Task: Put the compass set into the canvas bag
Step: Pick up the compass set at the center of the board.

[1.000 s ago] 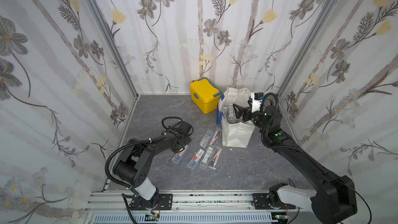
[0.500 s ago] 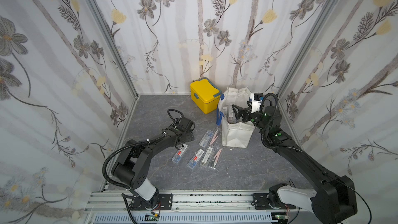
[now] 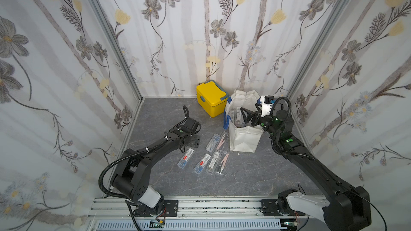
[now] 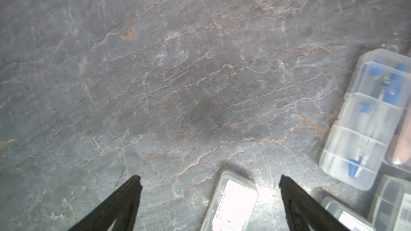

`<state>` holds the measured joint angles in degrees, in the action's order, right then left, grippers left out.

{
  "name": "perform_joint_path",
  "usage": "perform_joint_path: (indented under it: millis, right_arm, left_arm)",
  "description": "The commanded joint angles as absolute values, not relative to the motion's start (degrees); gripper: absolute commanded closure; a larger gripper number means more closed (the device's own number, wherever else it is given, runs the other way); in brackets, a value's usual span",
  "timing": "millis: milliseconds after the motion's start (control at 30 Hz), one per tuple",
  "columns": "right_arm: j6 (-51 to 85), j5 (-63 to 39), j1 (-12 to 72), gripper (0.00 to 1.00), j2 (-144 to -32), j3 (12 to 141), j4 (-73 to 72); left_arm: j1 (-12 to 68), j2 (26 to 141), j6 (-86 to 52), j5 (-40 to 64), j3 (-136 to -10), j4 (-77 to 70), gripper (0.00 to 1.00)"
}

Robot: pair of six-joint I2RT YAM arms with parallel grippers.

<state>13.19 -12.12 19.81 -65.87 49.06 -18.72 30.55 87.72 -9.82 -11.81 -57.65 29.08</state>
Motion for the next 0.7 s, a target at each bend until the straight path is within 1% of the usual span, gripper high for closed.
perform_joint_path:
  millis: [0, 167, 300, 467, 667]
  right_arm:
    - [14.05, -13.17, 19.92, 0.0, -65.3, 49.48, -21.27]
    - [14.55, -13.8, 20.52, 0.01, -65.53, 50.58, -20.92]
    - [14.77, -13.71, 21.07, 0.0, -65.79, 51.11, -20.69]
    - [14.94, -13.47, 21.83, 0.0, -66.34, 51.76, -20.59]
    - [14.9, -12.77, 22.32, 0.01, -66.66, 52.12, -20.23]
  left_arm:
    - [31.14, 87.34, -1.84, -9.88, -57.25, 31.55, 0.05]
    - [32.96, 88.55, 2.36, -8.58, -55.44, 32.43, 0.08]
    - [33.05, 89.77, 1.05, -7.22, -54.34, 32.09, 0.08]
    - [32.97, 92.29, -0.45, -6.24, -54.48, 32.4, 0.12]
    - [32.96, 93.16, -1.05, -5.07, -54.63, 32.57, 0.22]
